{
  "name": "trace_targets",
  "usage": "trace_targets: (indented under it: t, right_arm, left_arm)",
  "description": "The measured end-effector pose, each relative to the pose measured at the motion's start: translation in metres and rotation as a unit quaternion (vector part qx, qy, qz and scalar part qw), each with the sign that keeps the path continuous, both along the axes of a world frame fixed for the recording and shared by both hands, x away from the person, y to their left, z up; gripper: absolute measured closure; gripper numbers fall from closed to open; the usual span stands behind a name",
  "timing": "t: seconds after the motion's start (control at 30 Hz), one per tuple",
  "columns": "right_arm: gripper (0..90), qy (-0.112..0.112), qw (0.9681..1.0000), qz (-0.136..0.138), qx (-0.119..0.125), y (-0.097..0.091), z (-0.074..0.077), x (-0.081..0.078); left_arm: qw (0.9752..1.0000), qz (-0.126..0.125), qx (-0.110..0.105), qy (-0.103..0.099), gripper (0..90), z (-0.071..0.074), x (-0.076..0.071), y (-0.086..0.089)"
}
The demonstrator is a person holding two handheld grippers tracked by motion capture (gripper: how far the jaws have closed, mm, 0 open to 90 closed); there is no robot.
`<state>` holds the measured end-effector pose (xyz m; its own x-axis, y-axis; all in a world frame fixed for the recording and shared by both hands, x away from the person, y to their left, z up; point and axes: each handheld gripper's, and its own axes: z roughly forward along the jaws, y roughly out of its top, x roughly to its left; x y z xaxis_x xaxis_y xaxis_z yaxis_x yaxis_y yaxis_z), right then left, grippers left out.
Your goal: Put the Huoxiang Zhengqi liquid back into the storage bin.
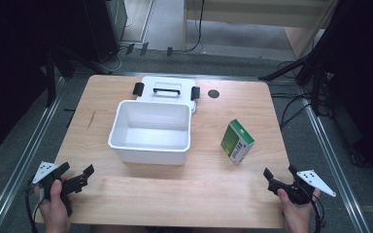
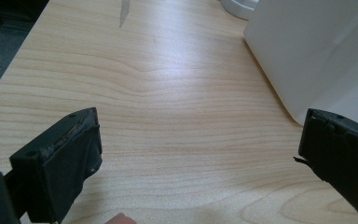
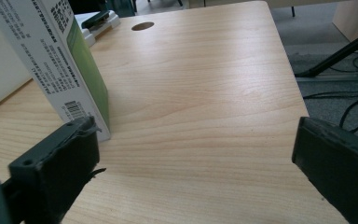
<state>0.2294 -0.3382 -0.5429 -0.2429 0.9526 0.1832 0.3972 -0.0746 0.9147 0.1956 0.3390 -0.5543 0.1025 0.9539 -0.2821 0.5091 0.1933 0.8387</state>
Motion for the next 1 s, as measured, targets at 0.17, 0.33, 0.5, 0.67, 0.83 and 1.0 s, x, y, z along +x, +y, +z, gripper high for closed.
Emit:
trace_targets:
  t: [0.17,0.33,0.5,0.67,0.83,1.0]
  right_arm:
    - [6.0,-0.005,1.0,0.0,0.006,-0.002,0.0,-0.001]
    - [8.6,0.003,0.9998,0.014,0.013,-0.002,0.001,-0.002]
    - [12.7,0.034,0.9988,0.005,-0.034,0.0,0.005,0.0]
    - [14.5,0.052,0.9929,0.019,-0.106,0.011,0.02,-0.004]
    - [15.3,0.076,0.981,0.048,-0.172,0.023,0.035,-0.003]
    - [16.2,0.118,0.9626,0.083,-0.229,0.038,0.048,0.004]
  left_arm:
    - [1.0,0.001,0.006,0.0,0.0,0.0,0.0,-0.001]
    - [1.0,0.001,0.003,0.001,0.0,0.0,0.0,-0.001]
    - [1.0,-0.001,-0.002,-0.001,0.0,0.0,0.0,0.0]
    - [1.0,-0.001,-0.004,-0.003,0.0,0.0,0.0,0.0]
    - [1.0,-0.002,-0.004,-0.002,0.0,0.0,0.0,0.0]
    - [1.0,-0.001,-0.002,-0.001,0.0,0.0,0.0,0.0]
